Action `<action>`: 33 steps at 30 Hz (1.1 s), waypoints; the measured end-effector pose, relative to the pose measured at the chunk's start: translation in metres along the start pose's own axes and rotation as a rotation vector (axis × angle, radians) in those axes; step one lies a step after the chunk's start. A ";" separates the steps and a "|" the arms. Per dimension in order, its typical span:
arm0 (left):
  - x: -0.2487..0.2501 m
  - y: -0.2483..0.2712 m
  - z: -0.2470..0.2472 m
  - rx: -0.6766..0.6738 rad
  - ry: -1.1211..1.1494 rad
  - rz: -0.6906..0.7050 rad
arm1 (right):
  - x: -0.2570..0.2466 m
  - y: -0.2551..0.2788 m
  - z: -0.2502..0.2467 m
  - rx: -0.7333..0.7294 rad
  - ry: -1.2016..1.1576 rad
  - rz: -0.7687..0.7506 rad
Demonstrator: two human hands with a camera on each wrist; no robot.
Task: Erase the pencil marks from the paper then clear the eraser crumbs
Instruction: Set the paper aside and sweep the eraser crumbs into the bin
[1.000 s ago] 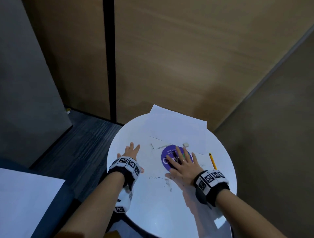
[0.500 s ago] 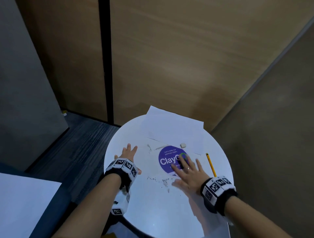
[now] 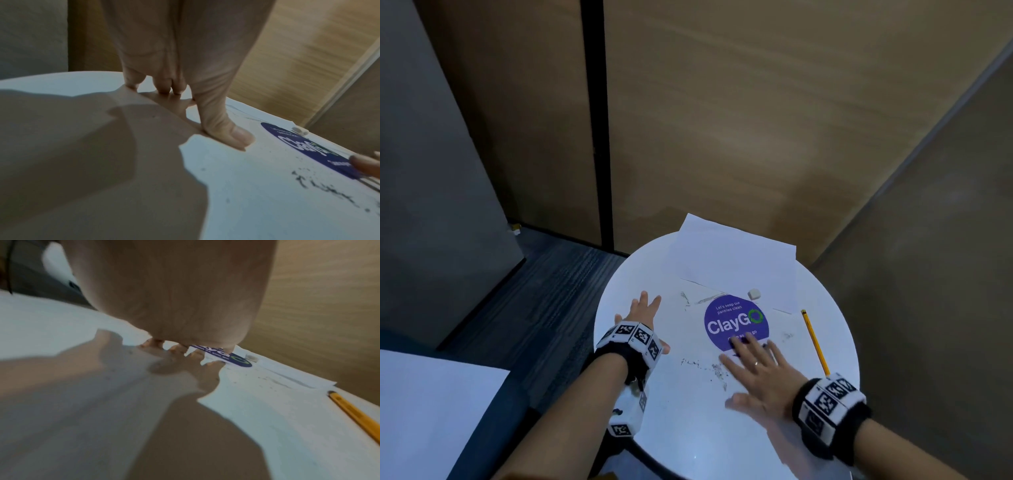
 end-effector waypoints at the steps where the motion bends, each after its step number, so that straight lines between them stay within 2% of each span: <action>1: 0.000 0.000 0.000 0.002 0.000 -0.001 | -0.006 0.002 0.002 0.057 0.029 -0.050; 4: -0.001 -0.001 0.000 -0.002 -0.004 -0.004 | 0.004 0.002 -0.016 0.003 -0.002 -0.022; 5: -0.001 -0.001 0.000 -0.003 -0.008 -0.006 | 0.017 -0.001 -0.016 -0.047 -0.053 0.055; 6: -0.001 -0.001 0.000 -0.003 -0.010 -0.007 | 0.029 -0.004 -0.018 -0.030 -0.076 0.121; 8: -0.001 -0.001 0.002 -0.008 -0.003 -0.005 | 0.034 -0.002 -0.024 -0.061 -0.059 0.156; 11: -0.001 0.000 0.001 -0.007 0.000 -0.005 | 0.013 0.010 -0.011 -0.091 0.038 -0.020; 12: -0.001 0.000 0.001 -0.005 0.001 -0.005 | 0.011 0.015 -0.005 -0.112 0.059 0.008; 14: 0.000 0.000 0.000 -0.004 0.002 -0.004 | 0.004 0.017 -0.003 -0.010 0.087 -0.033; 17: 0.000 0.001 0.000 -0.002 0.002 -0.003 | 0.009 0.009 -0.022 0.078 0.009 -0.037; 19: 0.000 0.001 0.000 -0.004 -0.002 -0.005 | 0.034 -0.001 -0.024 0.034 -0.082 0.157; 21: 0.000 0.001 0.000 -0.009 -0.005 -0.003 | 0.045 -0.006 -0.026 -0.008 -0.077 0.240; 22: 0.001 0.001 0.000 -0.012 -0.001 0.000 | 0.043 -0.004 -0.023 -0.049 -0.071 0.229; 25: 0.000 0.001 0.000 -0.012 0.004 0.000 | 0.021 0.010 -0.007 -0.153 -0.043 0.044; 27: 0.000 0.000 0.000 -0.009 0.008 -0.001 | 0.013 0.019 -0.004 -0.159 -0.059 -0.031; 29: 0.000 0.000 -0.001 -0.005 0.005 -0.002 | 0.012 0.021 -0.010 -0.121 -0.152 -0.063; 30: 0.001 0.000 -0.001 -0.004 0.005 -0.003 | 0.012 0.020 -0.016 -0.056 -0.212 -0.060; 33: 0.000 0.000 0.000 -0.005 0.000 -0.005 | 0.015 0.019 -0.045 0.378 -0.423 -0.027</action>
Point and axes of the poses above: each hand's wrist, its own y-axis away from the middle knuckle, its own z-axis out of the palm, x = y × z, the point moved 5 cm from there along -y, towards the middle knuckle, and after that the axes turned 6 degrees about -y, right-handed, at the moved point
